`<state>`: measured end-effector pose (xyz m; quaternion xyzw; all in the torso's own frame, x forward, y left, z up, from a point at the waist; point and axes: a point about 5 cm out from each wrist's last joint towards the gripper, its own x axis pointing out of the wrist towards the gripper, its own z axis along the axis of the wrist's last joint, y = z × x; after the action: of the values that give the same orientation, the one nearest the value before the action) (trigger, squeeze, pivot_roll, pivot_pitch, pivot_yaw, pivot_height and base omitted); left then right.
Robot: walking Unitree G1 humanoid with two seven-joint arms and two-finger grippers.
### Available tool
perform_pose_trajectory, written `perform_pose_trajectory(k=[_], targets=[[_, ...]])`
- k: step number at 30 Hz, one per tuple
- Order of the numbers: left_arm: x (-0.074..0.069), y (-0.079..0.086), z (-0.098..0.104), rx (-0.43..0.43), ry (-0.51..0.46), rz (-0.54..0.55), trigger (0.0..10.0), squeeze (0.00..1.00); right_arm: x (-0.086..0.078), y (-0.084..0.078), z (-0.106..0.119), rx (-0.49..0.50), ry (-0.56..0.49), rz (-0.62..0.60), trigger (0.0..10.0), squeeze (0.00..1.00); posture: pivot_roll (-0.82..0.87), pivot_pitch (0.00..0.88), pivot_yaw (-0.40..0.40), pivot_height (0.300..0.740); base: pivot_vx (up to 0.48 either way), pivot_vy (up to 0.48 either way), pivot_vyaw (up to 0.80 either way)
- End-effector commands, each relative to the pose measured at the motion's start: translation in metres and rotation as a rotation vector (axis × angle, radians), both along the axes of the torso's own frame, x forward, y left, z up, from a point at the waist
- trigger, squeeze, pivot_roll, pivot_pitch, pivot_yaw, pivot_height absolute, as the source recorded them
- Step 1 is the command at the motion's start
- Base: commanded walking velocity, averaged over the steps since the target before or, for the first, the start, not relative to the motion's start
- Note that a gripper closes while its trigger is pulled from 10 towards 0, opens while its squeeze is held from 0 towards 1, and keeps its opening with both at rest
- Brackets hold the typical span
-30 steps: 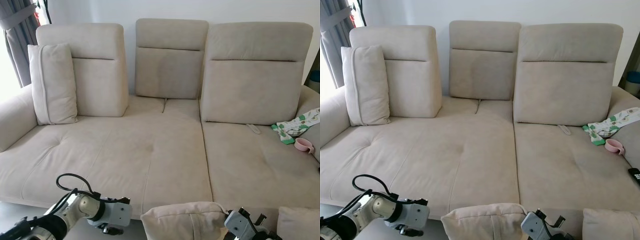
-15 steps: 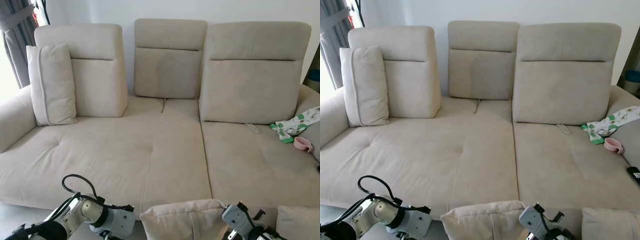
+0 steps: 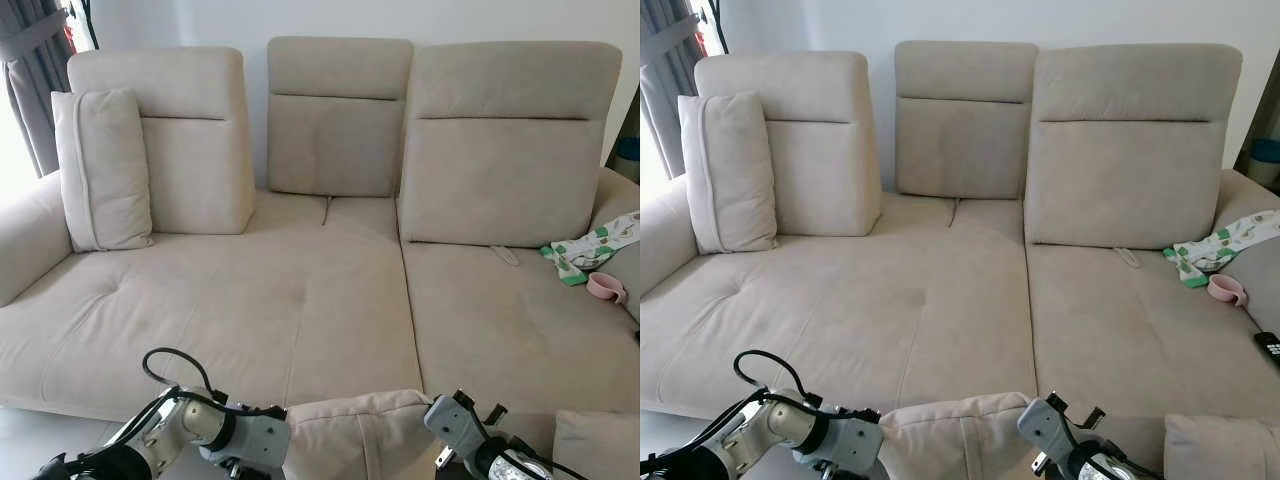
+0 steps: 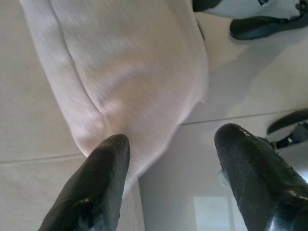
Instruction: Move the pillow to the sofa from floor
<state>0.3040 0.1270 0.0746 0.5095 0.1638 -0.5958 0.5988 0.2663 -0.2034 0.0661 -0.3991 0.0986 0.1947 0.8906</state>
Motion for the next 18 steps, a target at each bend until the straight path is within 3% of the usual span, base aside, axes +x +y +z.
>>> perform_pose_trajectory(k=[1,8,18], targets=[[0.0,0.001,-0.002,0.01,-0.01,0.028,10.0,0.0,0.003,0.011,0.005,0.009,-0.015,0.04,0.0,0.0,-0.12,0.0,0.035,0.561,0.0,0.0,0.0],[0.009,-0.007,0.011,-0.019,-0.064,0.053,10.0,0.0,0.003,0.018,0.004,0.016,0.0,0.051,0.0,0.0,-0.12,0.0,0.036,0.561,0.0,0.0,0.0],[0.014,-0.001,0.009,0.041,-0.094,0.111,10.0,0.0,-0.002,0.026,0.003,0.013,0.004,0.092,0.0,0.0,-0.12,0.0,0.04,0.561,0.0,0.0,0.0]])
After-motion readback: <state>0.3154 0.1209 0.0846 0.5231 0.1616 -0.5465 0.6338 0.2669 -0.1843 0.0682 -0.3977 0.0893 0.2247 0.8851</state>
